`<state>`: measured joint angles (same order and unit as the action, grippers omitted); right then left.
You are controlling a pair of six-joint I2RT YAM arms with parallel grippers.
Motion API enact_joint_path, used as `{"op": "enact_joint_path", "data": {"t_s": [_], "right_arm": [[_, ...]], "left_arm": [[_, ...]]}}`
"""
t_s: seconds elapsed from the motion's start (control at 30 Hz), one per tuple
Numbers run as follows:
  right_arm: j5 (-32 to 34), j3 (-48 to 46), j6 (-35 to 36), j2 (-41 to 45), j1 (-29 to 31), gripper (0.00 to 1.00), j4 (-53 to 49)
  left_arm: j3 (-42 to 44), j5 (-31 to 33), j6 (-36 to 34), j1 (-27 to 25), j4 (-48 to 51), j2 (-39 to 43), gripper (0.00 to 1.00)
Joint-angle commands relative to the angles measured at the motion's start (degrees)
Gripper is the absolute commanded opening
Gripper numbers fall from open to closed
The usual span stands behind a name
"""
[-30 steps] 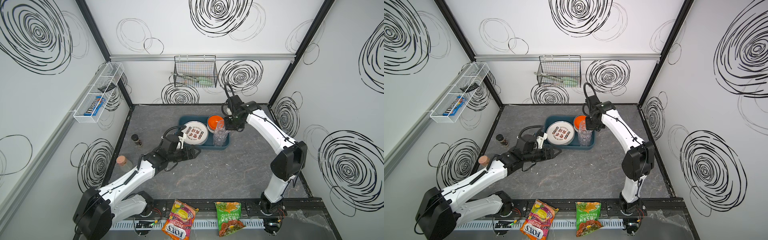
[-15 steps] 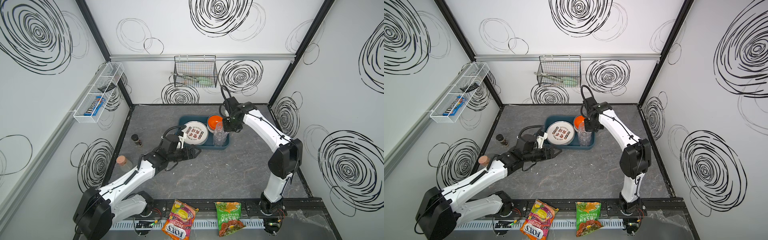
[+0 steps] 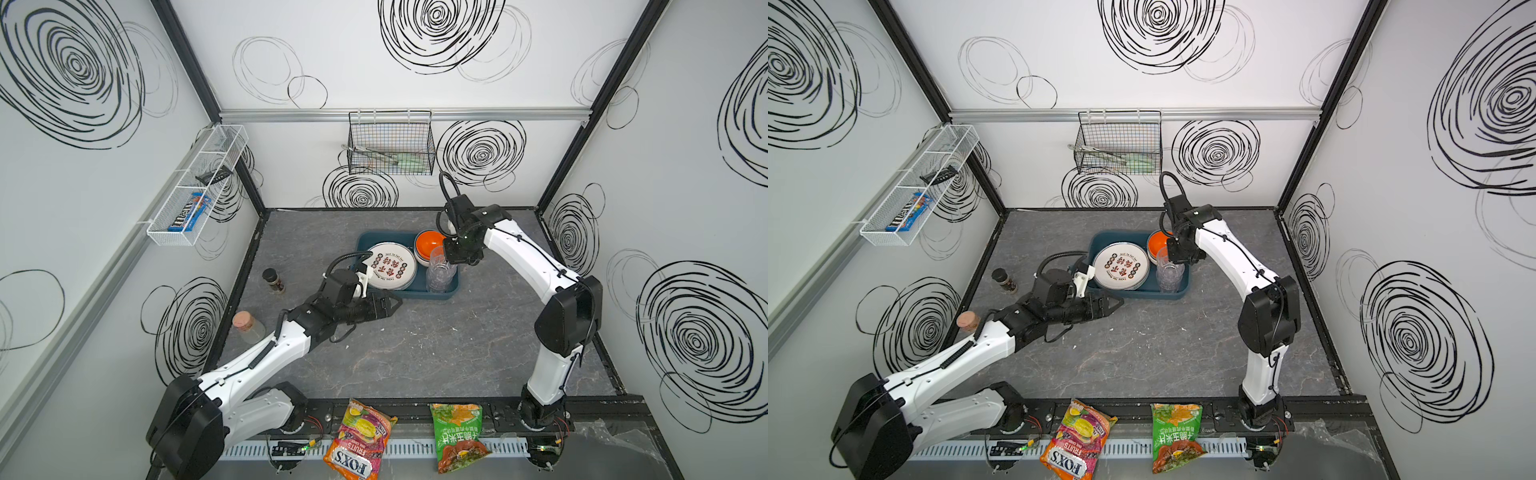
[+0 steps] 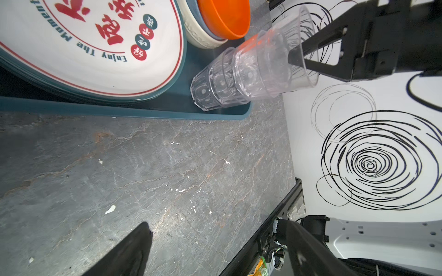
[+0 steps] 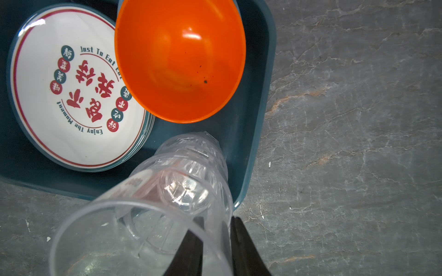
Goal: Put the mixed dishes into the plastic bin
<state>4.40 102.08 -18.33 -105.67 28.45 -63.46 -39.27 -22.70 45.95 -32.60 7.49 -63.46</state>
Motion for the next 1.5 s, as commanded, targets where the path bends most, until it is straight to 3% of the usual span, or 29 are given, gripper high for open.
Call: {"op": "enact_joint_path", "data": {"t_s": [0.0,0.5,0.7,0.83,0.9,0.93,1.13,1.3,1.47], "right_arm": [[0.4,1.8,-0.9,0.4,0.3,0.28,-0.4],[2.1,-1.6,-1.5,9.1,-0.2,0.51,5.7],[1.7,-8.2,-0.8,15.1,-0.6,0.58,13.3],[1.9,-15.9,0.3,21.5,-0.8,0.68,22.5],[2.0,-20.1,0.5,25.4,-1.2,0.78,27.6],[1.9,-21.8,0.3,27.0,-1.8,0.98,29.8],[4.8,-26.5,-1.8,31.5,-6.1,0.97,36.8],[14.4,-33.8,-5.7,34.1,-10.5,0.97,46.1],[25.2,-44.3,-7.6,35.0,-14.4,0.97,58.5]], "left_arm": [[0.6,-0.2,0.3,0.7,-2.0,0.8,0.92],[-3.3,1.7,-3.5,6.0,4.5,2.8,0.94],[-8.0,2.1,-7.4,11.3,8.9,2.6,0.96],[-11.3,2.4,-9.7,14.6,11.1,2.0,0.96],[-13.3,3.7,-11.2,15.8,12.6,1.6,0.96],[-14.3,4.7,-12.1,16.3,13.4,1.3,0.96],[-19.7,15.2,-17.0,18.9,16.8,0.0,0.96],[-19.4,28.7,-22.6,20.4,11.6,1.1,0.96],[-16.9,35.4,-30.7,22.6,4.1,0.9,0.96]]}}
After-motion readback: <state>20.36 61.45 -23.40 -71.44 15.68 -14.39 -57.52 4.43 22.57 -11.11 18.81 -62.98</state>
